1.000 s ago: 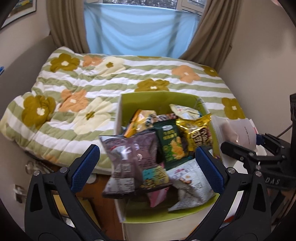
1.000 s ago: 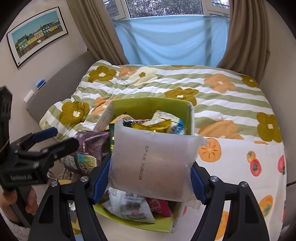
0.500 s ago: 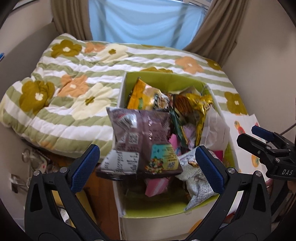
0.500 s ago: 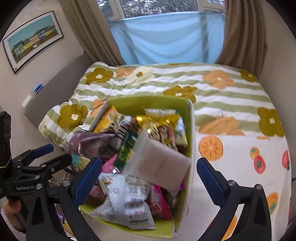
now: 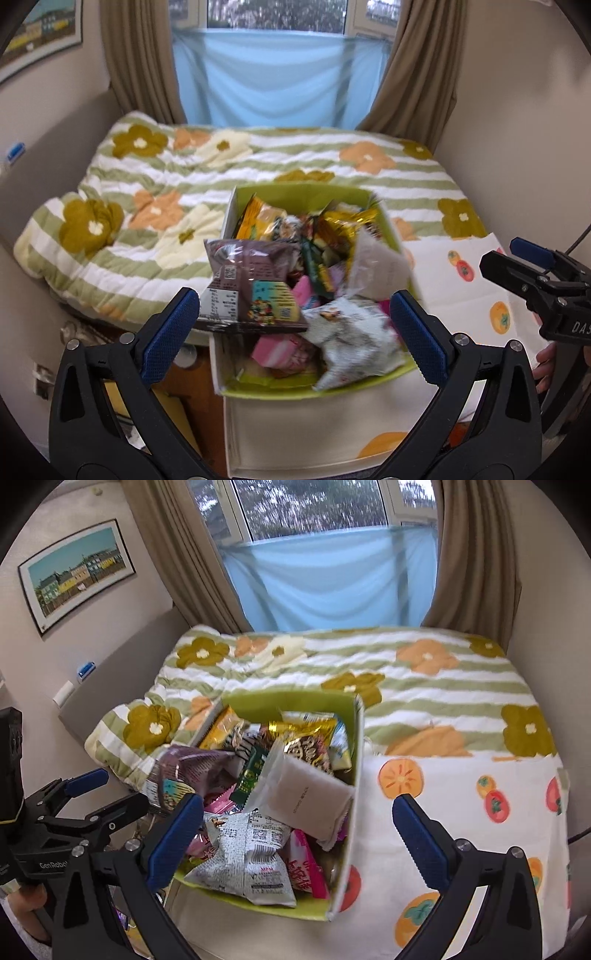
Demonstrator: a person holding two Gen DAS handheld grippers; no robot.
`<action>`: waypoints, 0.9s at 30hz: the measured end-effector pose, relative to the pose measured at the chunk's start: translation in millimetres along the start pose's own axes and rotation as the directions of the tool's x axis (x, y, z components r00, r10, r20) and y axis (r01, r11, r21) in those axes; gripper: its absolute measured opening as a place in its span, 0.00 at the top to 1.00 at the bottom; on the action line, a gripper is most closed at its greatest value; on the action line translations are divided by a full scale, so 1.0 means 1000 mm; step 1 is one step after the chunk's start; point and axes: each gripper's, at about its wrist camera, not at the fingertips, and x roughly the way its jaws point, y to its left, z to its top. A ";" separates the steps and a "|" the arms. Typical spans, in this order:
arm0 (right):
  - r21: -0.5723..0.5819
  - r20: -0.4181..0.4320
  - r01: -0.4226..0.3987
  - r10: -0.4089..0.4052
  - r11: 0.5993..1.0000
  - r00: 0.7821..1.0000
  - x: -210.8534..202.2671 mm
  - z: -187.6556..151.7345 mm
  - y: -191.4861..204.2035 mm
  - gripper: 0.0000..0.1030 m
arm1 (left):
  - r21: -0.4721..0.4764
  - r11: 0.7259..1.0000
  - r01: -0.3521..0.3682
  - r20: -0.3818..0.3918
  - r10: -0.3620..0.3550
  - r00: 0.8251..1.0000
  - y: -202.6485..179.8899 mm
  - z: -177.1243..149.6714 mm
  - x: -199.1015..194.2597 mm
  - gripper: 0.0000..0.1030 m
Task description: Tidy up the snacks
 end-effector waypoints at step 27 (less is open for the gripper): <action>-0.006 0.236 0.267 -0.258 0.964 0.937 -0.197 -0.099 -0.043 0.01 | 0.009 0.997 -0.079 0.280 0.074 0.957 -0.113 -0.097 -0.170 0.01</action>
